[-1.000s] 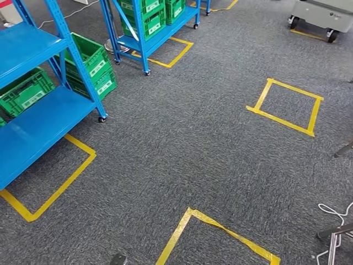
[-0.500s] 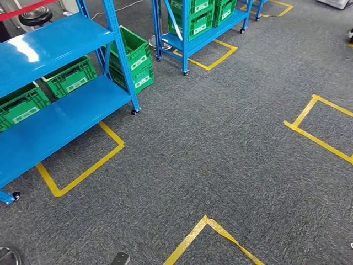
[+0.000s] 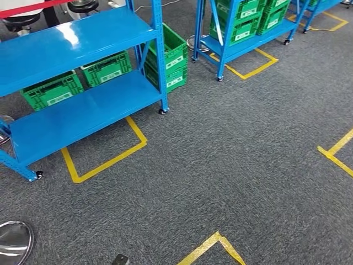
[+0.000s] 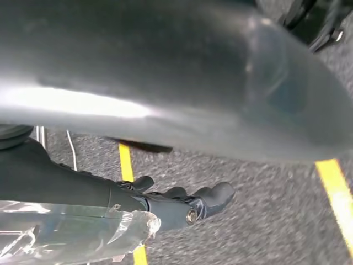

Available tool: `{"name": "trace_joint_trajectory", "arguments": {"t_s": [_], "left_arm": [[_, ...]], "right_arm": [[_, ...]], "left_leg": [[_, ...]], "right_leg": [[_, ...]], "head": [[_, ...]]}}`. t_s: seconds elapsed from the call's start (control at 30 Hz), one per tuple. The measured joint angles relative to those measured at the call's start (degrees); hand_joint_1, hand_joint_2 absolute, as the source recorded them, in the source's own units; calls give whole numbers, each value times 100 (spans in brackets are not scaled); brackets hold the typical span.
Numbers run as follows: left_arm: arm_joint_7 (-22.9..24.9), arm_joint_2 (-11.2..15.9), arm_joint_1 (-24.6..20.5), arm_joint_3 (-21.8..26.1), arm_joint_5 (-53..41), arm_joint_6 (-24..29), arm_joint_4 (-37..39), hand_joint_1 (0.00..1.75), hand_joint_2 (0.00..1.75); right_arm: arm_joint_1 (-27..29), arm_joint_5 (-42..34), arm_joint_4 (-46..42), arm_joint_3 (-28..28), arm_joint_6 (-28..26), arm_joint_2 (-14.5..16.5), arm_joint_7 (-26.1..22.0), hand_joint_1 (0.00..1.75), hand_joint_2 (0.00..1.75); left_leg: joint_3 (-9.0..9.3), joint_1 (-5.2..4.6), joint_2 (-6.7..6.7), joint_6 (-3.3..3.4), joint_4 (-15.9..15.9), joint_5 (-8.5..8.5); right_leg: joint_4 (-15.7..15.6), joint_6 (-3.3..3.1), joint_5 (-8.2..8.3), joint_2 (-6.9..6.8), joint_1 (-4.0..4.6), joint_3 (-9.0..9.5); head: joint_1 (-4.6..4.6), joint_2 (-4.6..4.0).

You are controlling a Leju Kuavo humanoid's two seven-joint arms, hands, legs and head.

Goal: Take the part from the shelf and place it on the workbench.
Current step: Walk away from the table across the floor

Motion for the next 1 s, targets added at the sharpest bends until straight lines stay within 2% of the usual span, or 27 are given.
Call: {"name": "trace_joint_trajectory", "arguments": {"t_s": [0.03, 0.07, 0.1, 0.13, 0.2, 0.23, 0.27, 0.3, 0.33, 0.37, 0.4, 0.43, 0.47, 0.5, 0.53, 0.6, 0.67, 0.7, 0.73, 0.77, 0.8, 0.83, 0.87, 0.9, 0.93, 0.97, 1.0], "left_arm": [[-5, 1, 7, 0, 1, -11, 1, 0, 0], [-11, 2, 9, 1, 1, -20, 1, 0, 0], [-16, 2, 3, 1, -4, -13, 2, 0, 0], [-19, 1, -3, 1, -9, 7, 2, 0, 0], [-11, -2, -18, 0, -25, 69, 2, 0, 0], [-6, -3, -15, 0, -34, 97, 2, 0, 0], [-2, -3, -7, 0, -47, 118, 2, 0, 0], [-1, -3, 0, 0, -62, 134, 3, 0, 0], [-1, -3, 5, 0, -75, 150, 3, 0, 0], [-2, -2, 5, 0, -87, 166, 4, 0, 0], [-1, -1, 3, 0, -94, 178, 5, 0, 0], [2, 1, 3, 1, -98, 189, 6, 0, 0], [8, 4, 5, 1, -102, 198, 7, 0, 0], [16, 6, 7, 2, -104, 205, 8, 0, 0], [25, 6, 9, 2, -104, 214, 8, 0, 0], [37, 6, -6, 2, -110, 230, 9, 0, 0], [40, 6, -27, 2, -121, 243, 9, 0, 0], [40, 7, -30, 2, -128, 249, 9, 0, 0], [42, 7, -26, 2, -132, 256, 9, 0, 0], [44, 8, -18, 3, -136, 262, 9, 0, 0], [46, 9, -12, 3, -139, 268, 9, 0, 0], [48, 11, -9, 4, -140, 271, 9, 0, 0], [49, 11, -10, 4, -142, 273, 9, 0, 0], [50, 10, -19, 3, -144, 274, 9, 0, 0], [50, 9, -28, 3, -145, 276, 9, 0, 0], [50, 8, -34, 3, -145, 278, 9, 0, 0], [50, 7, -35, 3, -145, 279, 9, 0, 0]], "right_arm": [[-18, 3, 0, 0, 1, -1, -2, 0, 0], [-38, 5, 0, 0, 1, -1, -5, 0, 0], [-53, 6, 0, 1, 2, -1, -9, 0, 0], [-58, 6, 0, 1, 2, -1, -11, 0, 0], [-43, 6, 0, 2, 2, -1, -13, 0, 0], [-33, 6, 0, 2, 2, -1, -13, 0, 0], [-24, 6, 0, 2, 1, -1, -13, 0, 0], [-20, 6, 0, 2, -2, -1, -13, 0, 0], [-18, 6, 0, 3, -6, -1, -13, 0, 0], [-11, 6, -1, 4, -10, -1, -14, 0, 0], [-8, 6, -1, 5, -12, -1, -15, 0, 0], [-11, 7, -1, 6, -12, -1, -15, 0, 0], [-16, 9, -1, 7, -11, -1, -16, 0, 0], [-27, 13, -1, 7, -11, -1, -18, 0, 0], [-34, 18, -1, 7, -11, 0, -22, 0, 0], [-34, 26, -2, 8, -10, 2, -31, 0, 0], [-30, 32, -2, 9, -9, 3, -34, 0, 0], [-25, 35, -2, 10, -9, 4, -34, 0, 0], [-21, 39, -2, 10, -9, 4, -34, 0, 0], [-19, 45, -2, 11, -9, 4, -34, 0, 0], [-20, 50, -2, 11, -9, 4, -34, 0, 0], [-23, 55, -2, 11, -9, 5, -35, 0, 0], [-26, 59, -2, 11, -9, 7, -36, 0, 0], [-29, 62, -2, 11, -10, 8, -37, 0, 0], [-28, 64, -2, 11, -10, 10, -38, 0, 0], [-23, 66, -2, 11, -11, 10, -38, 0, 0], [-19, 67, -2, 12, -11, 10, -38, 0, 0]], "left_leg": [[45, 19, -82, 28, -16, -36], [103, 38, -158, 61, -25, -67], [169, 56, -228, 92, -29, -90], [226, 68, -295, 118, -36, -121], [328, 86, -470, 144, -36, -202], [389, 95, -571, 138, -36, -252], [456, 106, -670, 122, -36, -302], [527, 120, -764, 99, -36, -351], [595, 137, -849, 70, -36, -400], [648, 149, -927, 33, -30, -450], [680, 156, -995, -3, -22, -489], [685, 162, -1049, -42, -24, -522], [683, 165, -1087, -82, -26, -539], [681, 170, -1107, -114, -40, -548], [681, 170, -1057, -148, -41, -563], [593, 150, -780, -212, 168, -680], [233, 135, -509, -261, 815, -984], [2, 136, -468, -272, 1186, -1132], [-180, 136, -454, -273, 1450, -1201], [-266, 135, -450, -267, 1524, -1150], [-245, 132, -437, -252, 1385, -977], [-122, 124, -380, -227, 1059, -716], [32, 102, -239, -196, 678, -466], [165, 70, -84, -164, 326, -327], [250, 42, 43, -131, 95, -242], [274, 20, 106, -100, -3, -231], [269, 11, 59, -73, -32, -243]], "right_leg": [[74, 26, 11, 51, -9, 19], [272, 53, 18, 174, -22, -59], [571, 72, -6, 319, -38, -229], [957, 90, -93, 473, -54, -488], [1614, 124, -424, 594, -71, -1036], [1749, 137, -558, 607, -77, -1248], [1706, 146, -567, 614, -85, -1374], [1502, 155, -413, 634, -96, -1422], [1196, 168, -123, 687, -112, -1416], [858, 184, 265, 802, -134, -1393], [595, 170, 550, 897, -148, -1371], [439, 137, 762, 969, -154, -1356], [375, 86, 863, 994, -147, -1355], [375, 22, 849, 944, -134, -1341], [367, -20, 872, 899, -130, -1316], [336, -91, 851, 794, -134, -1255], [322, -151, 805, 657, -122, -1205], [322, -171, 781, 579, -111, -1187], [322, -184, 756, 505, -102, -1166], [322, -188, 732, 439, -95, -1140], [322, -189, 706, 373, -88, -1103], [321, -183, 677, 311, -84, -1057], [319, -172, 648, 251, -78, -1013], [322, -152, 620, 191, -63, -975], [320, -126, 595, 126, -45, -948], [313, -97, 575, 59, -27, -928], [304, -69, 556, -19, -10, -903]], "head": [[12, 0], [19, 0], [30, 0], [42, 1], [65, 1], [73, 1], [79, 0], [81, 0], [84, 0], [98, 0], [119, 0], [132, 0], [146, 0], [149, 0], [141, 0], [116, 0], [80, 0], [70, 0], [68, 0], [67, 0], [66, 0], [63, 0], [62, 0], [51, 0], [43, 0], [37, 0], [32, 0]]}}
